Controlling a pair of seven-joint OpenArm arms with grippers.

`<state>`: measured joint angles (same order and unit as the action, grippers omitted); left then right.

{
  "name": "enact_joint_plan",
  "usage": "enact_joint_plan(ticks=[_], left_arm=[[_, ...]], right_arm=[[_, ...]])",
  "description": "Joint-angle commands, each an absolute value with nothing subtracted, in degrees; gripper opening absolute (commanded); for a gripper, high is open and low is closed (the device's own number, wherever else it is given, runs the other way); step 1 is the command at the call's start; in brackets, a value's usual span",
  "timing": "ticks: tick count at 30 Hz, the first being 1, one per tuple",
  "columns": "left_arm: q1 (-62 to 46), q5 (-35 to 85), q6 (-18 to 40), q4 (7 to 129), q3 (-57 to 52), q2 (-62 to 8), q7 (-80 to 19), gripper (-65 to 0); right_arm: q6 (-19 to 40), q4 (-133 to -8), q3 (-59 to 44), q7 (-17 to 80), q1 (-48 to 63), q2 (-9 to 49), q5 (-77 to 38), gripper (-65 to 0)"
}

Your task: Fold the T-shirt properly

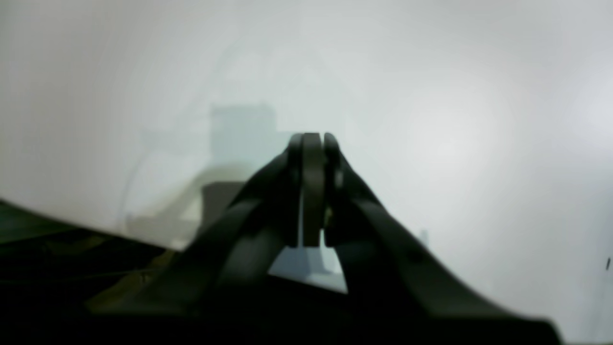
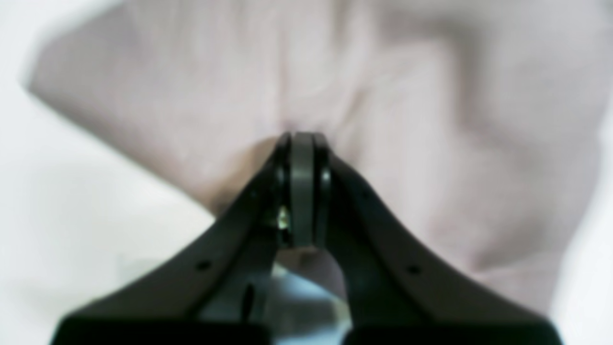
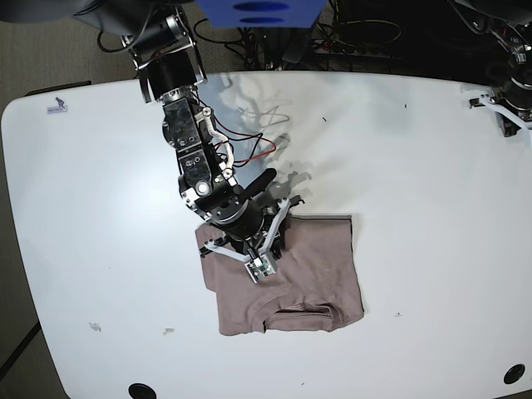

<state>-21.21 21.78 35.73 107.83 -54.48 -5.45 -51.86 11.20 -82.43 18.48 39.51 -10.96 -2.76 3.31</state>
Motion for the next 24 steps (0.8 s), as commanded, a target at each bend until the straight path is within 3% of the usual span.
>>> enact_joint_plan(ticks=[1, 11, 20, 24], left_arm=[[-19.12, 21.67, 35.56, 109.58, -56.57, -6.37, -51.12, -65.0], [-17.63, 22.02, 35.56, 112.57, -62.46, -8.57, -51.21, -65.0], [-18.07, 21.41, 35.47, 112.40, -72.75, -8.84, -51.21, -65.0], [-19.03, 21.32, 35.47, 112.31, -77.41, -8.66, -51.21, -65.0]], right_arm=[[11.21, -86.90, 18.42, 40.40, -12.44, -3.30, 3.12, -65.0], [11.03, -99.12, 17.89, 49.10, -12.79, -3.12, 3.30, -65.0], [0.57, -106.95, 6.20, 53.32, -12.44, 1.45, 12.97, -65.0], [-0.13, -109.32, 0.57, 53.41, -12.35, 4.00, 17.80, -65.0]])
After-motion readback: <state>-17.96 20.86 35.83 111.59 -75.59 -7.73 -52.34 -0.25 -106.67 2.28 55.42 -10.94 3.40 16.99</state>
